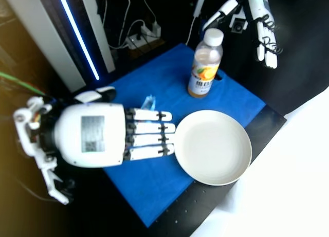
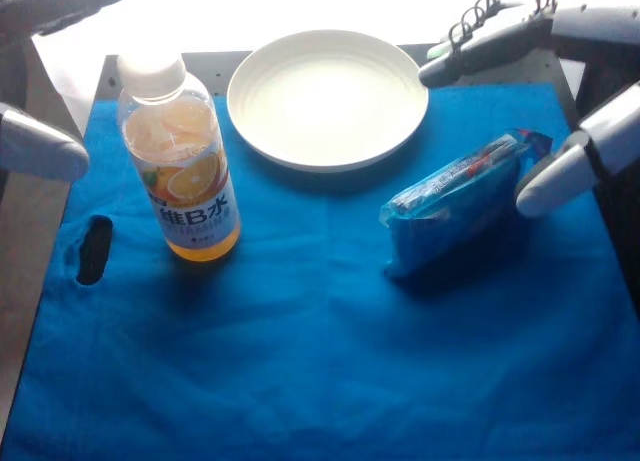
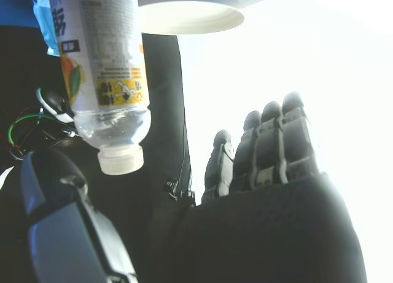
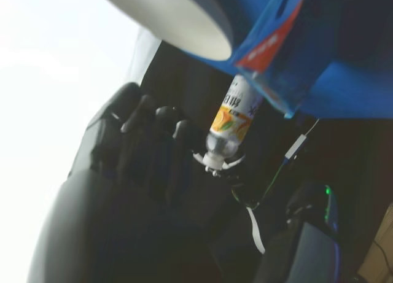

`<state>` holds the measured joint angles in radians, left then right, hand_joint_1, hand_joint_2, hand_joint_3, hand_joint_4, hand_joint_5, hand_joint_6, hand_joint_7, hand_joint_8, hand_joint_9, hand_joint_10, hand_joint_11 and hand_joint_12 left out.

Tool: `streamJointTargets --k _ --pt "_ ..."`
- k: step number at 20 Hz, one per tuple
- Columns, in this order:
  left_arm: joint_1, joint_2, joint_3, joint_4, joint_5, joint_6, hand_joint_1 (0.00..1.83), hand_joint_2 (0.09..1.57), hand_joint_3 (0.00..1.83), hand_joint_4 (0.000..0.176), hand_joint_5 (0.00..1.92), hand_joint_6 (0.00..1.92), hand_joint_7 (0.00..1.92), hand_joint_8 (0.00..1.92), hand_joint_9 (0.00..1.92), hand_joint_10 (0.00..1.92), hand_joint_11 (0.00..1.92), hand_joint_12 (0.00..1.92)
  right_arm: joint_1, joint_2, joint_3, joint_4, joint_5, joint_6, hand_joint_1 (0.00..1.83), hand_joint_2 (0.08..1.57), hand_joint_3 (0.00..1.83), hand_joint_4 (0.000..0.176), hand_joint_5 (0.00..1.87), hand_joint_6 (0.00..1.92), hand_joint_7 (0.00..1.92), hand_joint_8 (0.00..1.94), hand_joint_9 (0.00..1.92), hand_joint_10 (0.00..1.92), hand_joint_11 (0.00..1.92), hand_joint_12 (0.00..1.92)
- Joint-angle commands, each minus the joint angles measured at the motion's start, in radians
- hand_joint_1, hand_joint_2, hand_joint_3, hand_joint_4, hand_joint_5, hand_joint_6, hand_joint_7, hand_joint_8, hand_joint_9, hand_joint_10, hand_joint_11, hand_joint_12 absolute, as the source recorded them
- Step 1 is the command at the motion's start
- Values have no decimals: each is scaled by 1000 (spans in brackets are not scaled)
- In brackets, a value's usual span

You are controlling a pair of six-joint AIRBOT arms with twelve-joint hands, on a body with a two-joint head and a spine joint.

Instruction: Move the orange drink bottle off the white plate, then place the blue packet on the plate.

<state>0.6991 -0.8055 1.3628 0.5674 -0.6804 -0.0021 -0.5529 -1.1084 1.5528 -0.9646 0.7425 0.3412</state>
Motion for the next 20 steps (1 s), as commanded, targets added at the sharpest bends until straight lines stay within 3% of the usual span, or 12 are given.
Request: streamJointTargets --k 1,2,3,5,7,8,9,10,12,16,19,20 --pt "-24 5 -3 -54 -107 -6 666 669 11 176 0 0 0 0 0 0 0 0 16 -10 4 49 51 12 700 623 1 17 441 2 158 4 114 6 0 393" --pt "-39 6 -4 -53 -115 -5 666 673 12 176 0 0 0 0 0 0 0 0 16 -18 8 34 41 15 712 613 0 12 453 1 329 11 272 21 81 454" --pt "-63 12 -8 -44 -117 -2 650 676 12 176 0 0 0 0 0 0 0 0 16 -30 14 12 33 23 707 584 0 36 453 0 381 8 306 5 49 523" --pt "-102 26 -16 -21 -98 9 715 664 4 176 0 0 0 0 0 0 0 0 16 -33 22 -22 24 43 634 605 3 51 459 2 364 4 295 3 0 794" --pt "-112 29 -17 -14 -92 9 732 661 2 176 0 0 0 0 0 0 0 0 16 -35 22 -29 16 43 626 624 3 57 458 1 386 5 325 8 0 935" --pt "-115 32 -18 -13 -91 10 732 665 4 176 0 0 0 0 0 0 0 0 16 -36 22 -36 10 43 646 630 2 73 457 1 389 3 356 15 0 1058" --pt "-116 35 -20 -13 -90 11 722 666 4 176 0 0 0 0 0 0 0 0 16 -38 22 -51 0 44 672 645 4 101 449 0 376 1 372 15 0 1046" --pt "-117 38 -24 -14 -88 21 731 663 2 176 0 0 0 0 0 0 0 0 16 -41 22 -66 -10 47 670 650 3 101 462 3 399 5 388 15 0 1057" --pt "-121 44 -37 -19 -75 66 721 649 0 176 0 0 0 0 0 0 0 0 16 -47 23 -79 -28 46 595 671 2 56 521 5 526 9 497 26 50 1070" --pt "-127 47 -49 -19 -69 94 701 633 0 176 0 0 0 0 0 0 36 18 15 -76 41 -86 -35 46 656 699 0 75 507 0 549 1 580 24 163 1038" --pt "-127 49 -49 -20 -66 96 669 628 0 176 0 0 0 0 16 6 59 33 15 -88 47 -93 -39 46 684 701 1 57 566 6 612 3 659 17 232 1056" --pt "-128 49 -49 -22 -67 96 670 634 0 176 0 0 0 0 12 3 52 33 14 -91 49 -94 -40 47 726 728 2 39 622 9 667 5 686 15 253 1033"
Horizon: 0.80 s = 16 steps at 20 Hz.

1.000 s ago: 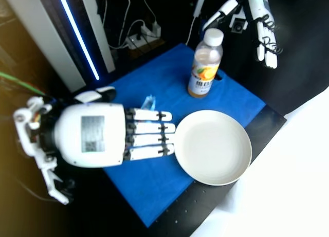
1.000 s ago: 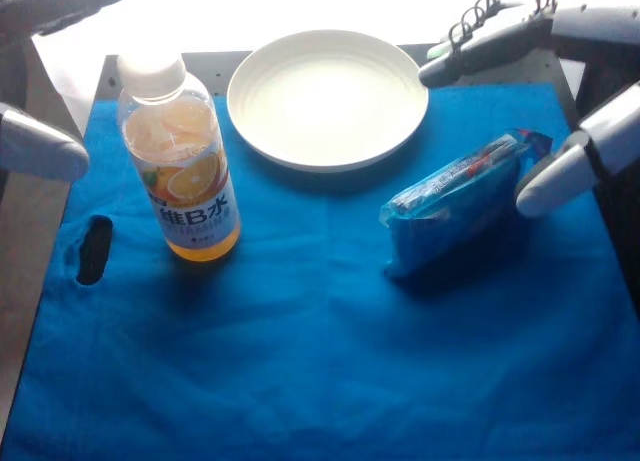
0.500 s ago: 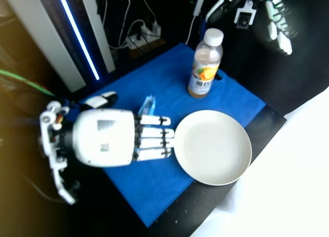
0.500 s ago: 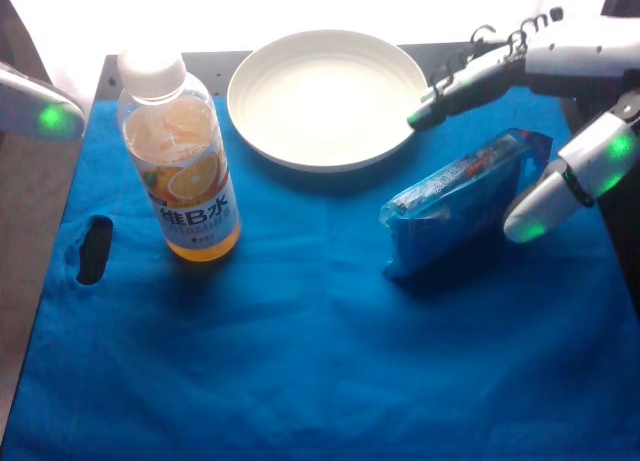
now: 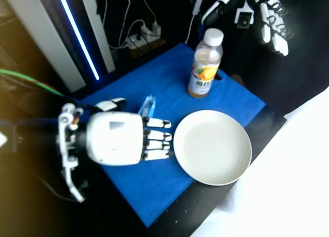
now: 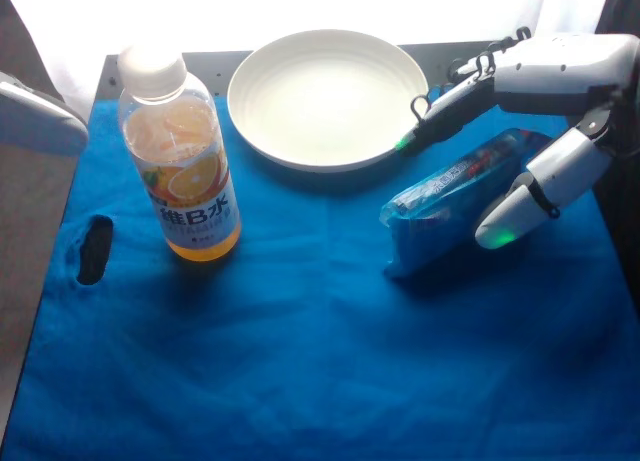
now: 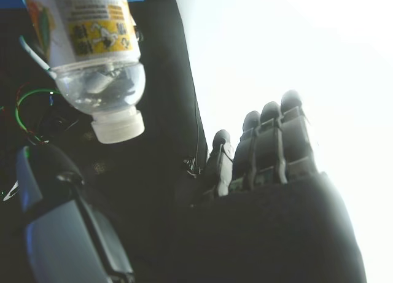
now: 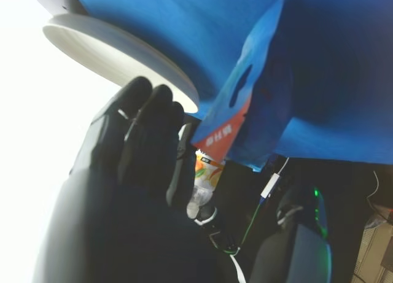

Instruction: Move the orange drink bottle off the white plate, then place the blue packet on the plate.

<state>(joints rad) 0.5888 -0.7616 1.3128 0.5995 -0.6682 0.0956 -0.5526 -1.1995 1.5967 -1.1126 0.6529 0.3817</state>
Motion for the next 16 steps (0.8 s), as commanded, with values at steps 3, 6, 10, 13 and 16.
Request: streamJointTargets --k 3,6,10,13,16 --pt "-17 4 1 -56 -79 1 670 634 0 176 0 0 0 0 19 5 57 42 10 -3 7 54 48 6 875 790 0 0 874 13 899 13 836 35 338 1033" --pt "-17 4 0 -56 -79 1 663 637 0 176 0 0 0 0 40 1 14 252 4 -8 16 54 41 6 1064 819 3 0 1019 9 1058 22 984 84 459 1342" --pt "-17 5 -2 -56 -82 1 657 658 5 176 0 0 0 0 47 1 0 389 3 -26 43 54 15 11 1256 1032 1 0 1295 409 1037 733 1077 292 684 1229" --pt "-17 6 -2 -58 -82 3 638 659 3 176 0 0 6 1 60 5 0 398 3 -27 56 71 14 23 1304 1031 0 0 1239 305 1170 891 1083 965 890 1395" --pt "-11 11 -2 -64 -80 3 617 657 0 176 0 0 0 0 48 0 0 362 9 -24 49 78 40 23 1309 1066 5 0 1034 639 1148 890 1042 932 820 1267"
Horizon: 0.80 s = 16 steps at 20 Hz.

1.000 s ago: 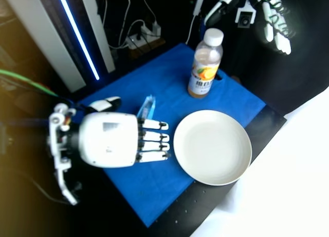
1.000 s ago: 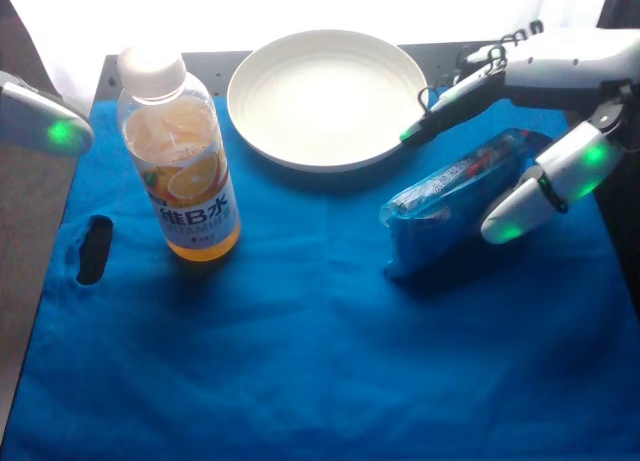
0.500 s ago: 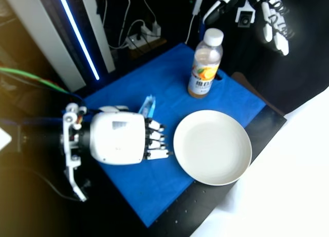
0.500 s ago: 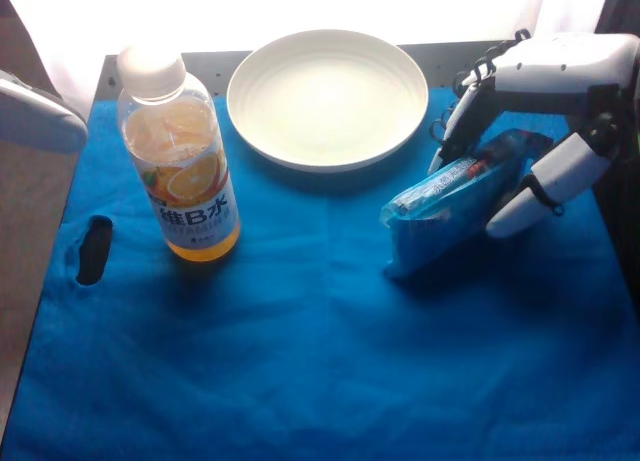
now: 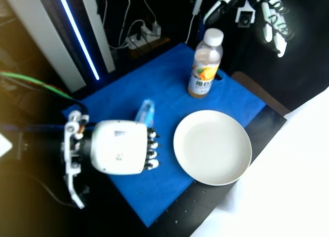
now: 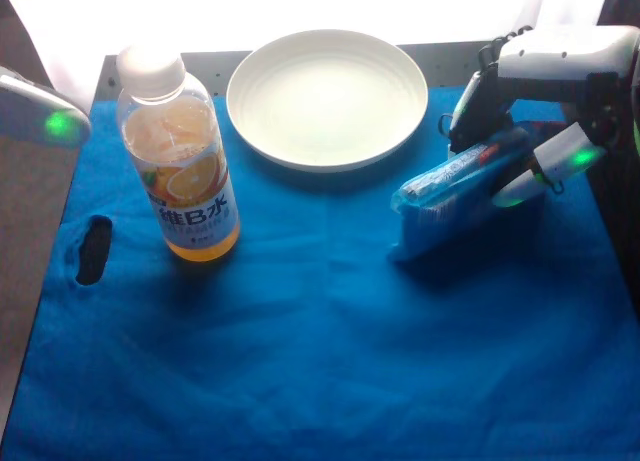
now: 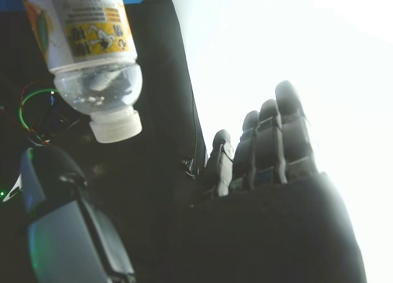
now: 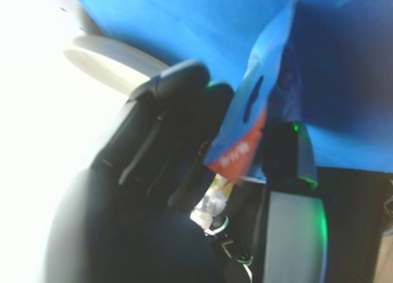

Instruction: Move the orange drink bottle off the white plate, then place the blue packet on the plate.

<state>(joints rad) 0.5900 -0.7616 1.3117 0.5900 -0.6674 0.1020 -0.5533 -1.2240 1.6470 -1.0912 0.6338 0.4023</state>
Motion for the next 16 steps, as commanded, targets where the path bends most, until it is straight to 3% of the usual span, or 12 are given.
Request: streamJointTargets --k 1,2,4,5,6,8,10,11,13,14,15,16 --pt "-10 12 -1 -56 -81 -4 599 644 0 176 0 0 0 0 45 0 0 360 15 4 -2 75 81 3 1284 1070 0 0 1006 752 1160 863 1071 721 795 1214" --pt "-7 14 -1 -56 -80 -4 569 624 0 176 0 0 0 0 42 0 0 354 16 6 -2 98 103 3 1281 1055 0 0 1047 710 1196 789 1113 676 815 1262" --pt "0 21 -2 -62 -80 -4 514 638 0 176 0 0 0 0 34 0 0 314 48 18 -6 120 132 3 1280 1043 0 0 1102 607 1206 775 1017 1252 869 1674" --pt "3 23 -4 -64 -81 -4 512 650 3 176 0 0 0 0 32 0 0 306 59 21 -7 120 134 3 1284 1043 0 0 1101 605 1208 778 1009 1211 848 1623" --pt "13 28 -7 -72 -86 -3 504 657 6 176 0 0 0 0 21 0 0 303 82 25 -8 120 139 3 1279 1065 0 0 1067 765 1105 872 1036 1435 915 1723" --pt "24 36 -12 -84 -91 1 496 653 0 176 0 0 0 0 0 0 0 240 120 30 -7 120 140 2 1283 1078 0 0 1065 591 1101 1024 1050 1114 855 1542" --pt "28 37 -14 -87 -91 7 505 652 0 176 0 0 0 0 0 0 0 270 162 31 -3 124 140 -3 1272 1055 2 0 1083 672 1162 837 1063 874 820 1361" --pt "28 36 -16 -88 -91 10 504 650 0 176 0 0 0 0 0 0 0 309 181 31 2 124 140 -6 1375 1047 0 0 1111 538 1194 660 1046 1108 768 1322" --pt "28 36 -19 -88 -93 16 473 649 0 176 0 0 0 0 0 0 0 366 204 22 24 129 139 -6 1295 1061 1 0 1064 607 1173 878 1074 971 820 1492" --pt "28 35 -20 -88 -94 17 461 644 0 176 0 0 0 0 0 0 0 374 206 6 44 142 139 -6 1216 1044 0 0 1139 649 1136 1059 1036 1691 1001 1835" --pt "28 35 -20 -88 -95 17 437 660 5 176 0 0 0 0 0 0 0 375 208 -19 74 155 139 -6 1269 1073 0 0 1122 491 1079 1111 1003 1781 984 1904" --pt "28 35 -20 -87 -94 18 413 685 7 168 0 0 0 0 0 0 0 323 210 -45 102 159 139 -4 1362 1062 0 0 1069 683 1162 720 1003 1271 824 1339"
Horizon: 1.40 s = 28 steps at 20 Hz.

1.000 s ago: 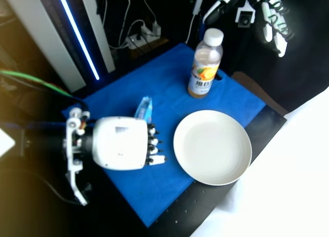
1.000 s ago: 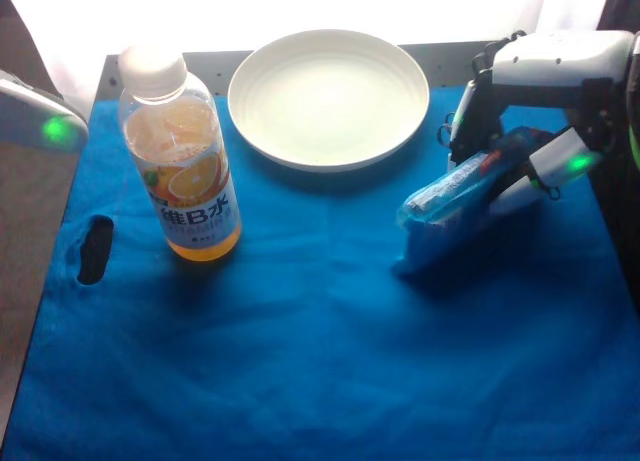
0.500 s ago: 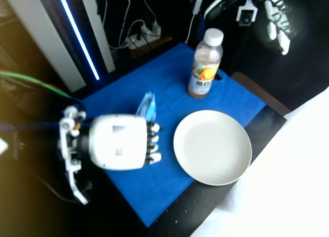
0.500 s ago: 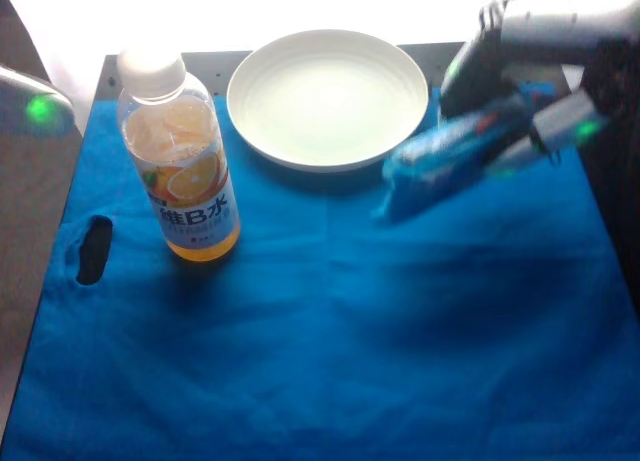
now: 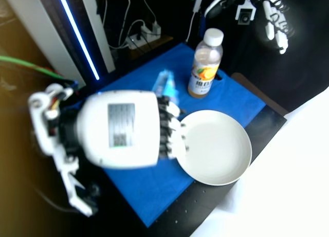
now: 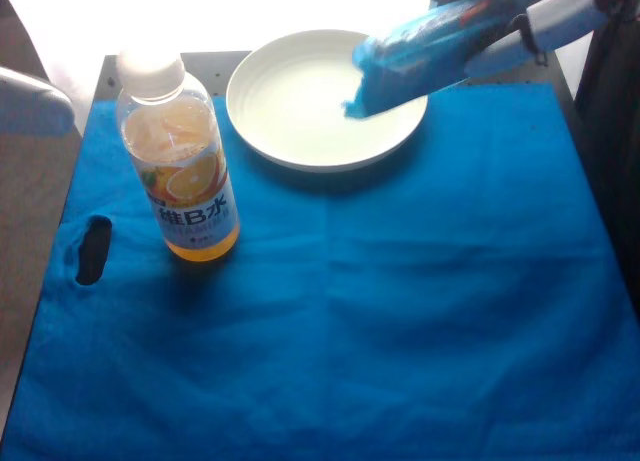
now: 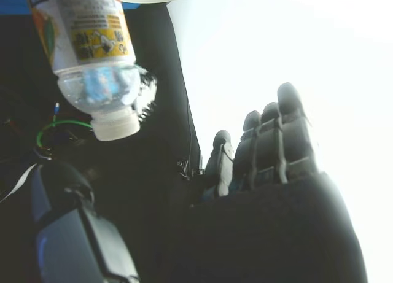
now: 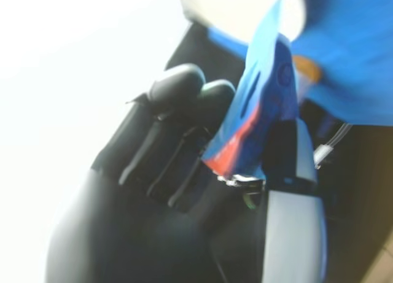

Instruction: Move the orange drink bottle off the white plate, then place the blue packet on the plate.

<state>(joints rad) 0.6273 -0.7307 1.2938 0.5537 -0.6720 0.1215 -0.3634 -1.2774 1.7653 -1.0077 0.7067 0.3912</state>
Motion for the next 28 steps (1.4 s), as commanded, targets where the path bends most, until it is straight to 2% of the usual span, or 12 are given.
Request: streamJointTargets --k 1,4,6,7,9,11,12,13,15,18,24,28 --pt "-10 4 -2 -51 -90 -1 414 687 2 174 0 0 0 0 0 0 0 270 20 -16 9 76 66 13 1286 1042 1 0 1117 641 1192 731 991 1143 843 1397" --pt "-10 -5 -1 -50 -94 0 390 713 2 155 0 0 0 0 0 0 0 302 20 -83 78 87 56 14 1278 1018 0 0 1112 683 1339 443 1135 1044 968 1403" --pt "-10 -21 1 -40 -91 0 360 729 3 146 0 0 0 0 0 0 0 368 20 -130 123 87 30 14 1299 1005 0 0 1263 300 1294 629 1086 1054 889 1399" --pt "-10 -34 7 -36 -93 0 373 712 0 166 0 0 0 0 0 0 0 378 20 -142 141 87 22 14 1296 1035 0 0 1308 134 1166 915 1012 1253 842 1570" --pt "-11 -48 13 -31 -94 0 380 745 2 139 0 0 0 0 0 0 0 285 20 -165 160 87 16 14 1298 1015 1 0 1349 92 1211 805 937 1087 707 1479" --pt "-11 -55 18 -28 -91 0 407 757 2 121 0 0 0 0 0 0 0 225 20 -202 199 86 4 14 1367 1031 0 0 1130 652 1263 358 1099 1044 905 1188" --pt "-11 -58 18 -27 -91 -1 383 775 3 111 0 0 0 0 0 0 0 284 20 -227 224 86 -5 14 1284 1029 15 0 1196 512 1164 733 1046 732 819 1166" --pt "-11 -61 19 -25 -92 -1 372 771 1 120 0 0 0 0 0 0 0 256 20 -242 240 86 -10 14 1364 1040 5 0 1168 535 1159 633 1038 1045 771 1092" --pt "-12 -62 19 -25 -100 -1 353 794 6 113 0 0 0 0 0 0 0 310 20 -269 262 86 -23 14 1269 1037 0 0 1188 532 1158 790 1086 594 777 1140" --pt "-14 -65 21 -25 -110 -1 355 773 0 88 0 0 0 0 0 0 0 356 20 -314 306 86 -39 14 1278 1048 7 0 1272 284 1059 1037 965 847 716 1454" --pt "-16 -81 31 -24 -126 -8 354 785 6 101 0 0 0 0 0 0 0 161 20 -369 359 79 -48 14 1232 1098 3 11 1055 819 983 1035 1007 519 636 1294" --pt "-17 -81 31 -25 -137 -8 342 794 7 89 0 0 0 0 0 0 0 161 6 -382 380 70 -91 14 1260 1084 5 0 1088 650 1022 1090 1033 703 773 1401"
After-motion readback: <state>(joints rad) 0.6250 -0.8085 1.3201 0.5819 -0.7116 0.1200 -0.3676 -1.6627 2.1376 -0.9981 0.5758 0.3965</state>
